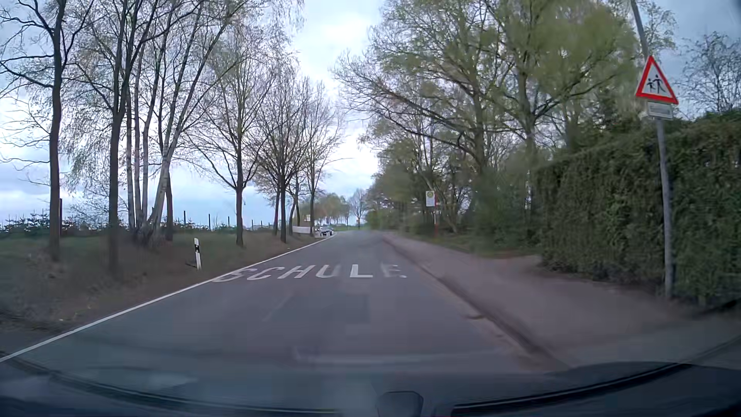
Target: Follow the waypoints while adhering to traffic rules and regulations
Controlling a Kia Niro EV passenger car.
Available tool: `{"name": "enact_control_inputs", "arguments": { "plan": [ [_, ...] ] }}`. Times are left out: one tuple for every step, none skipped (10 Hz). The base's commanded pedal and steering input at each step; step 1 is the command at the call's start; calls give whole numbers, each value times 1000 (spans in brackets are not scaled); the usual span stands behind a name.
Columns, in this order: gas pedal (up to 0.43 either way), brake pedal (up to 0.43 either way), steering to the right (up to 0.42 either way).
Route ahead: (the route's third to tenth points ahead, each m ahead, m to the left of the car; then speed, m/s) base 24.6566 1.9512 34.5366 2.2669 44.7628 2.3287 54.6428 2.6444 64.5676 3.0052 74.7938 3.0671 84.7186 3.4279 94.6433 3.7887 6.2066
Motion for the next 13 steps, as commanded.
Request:
{"name": "enact_control_inputs", "arguments": {
  "plan": [
    [79,0,-3],
    [79,0,-4],
    [79,0,-5],
    [79,0,-5],
    [79,0,-6],
    [79,0,-5],
    [79,0,-5],
    [87,0,-5],
    [87,0,-5],
    [87,0,-5],
    [87,0,-5],
    [87,0,-5],
    [87,0,-4]
  ]
}}
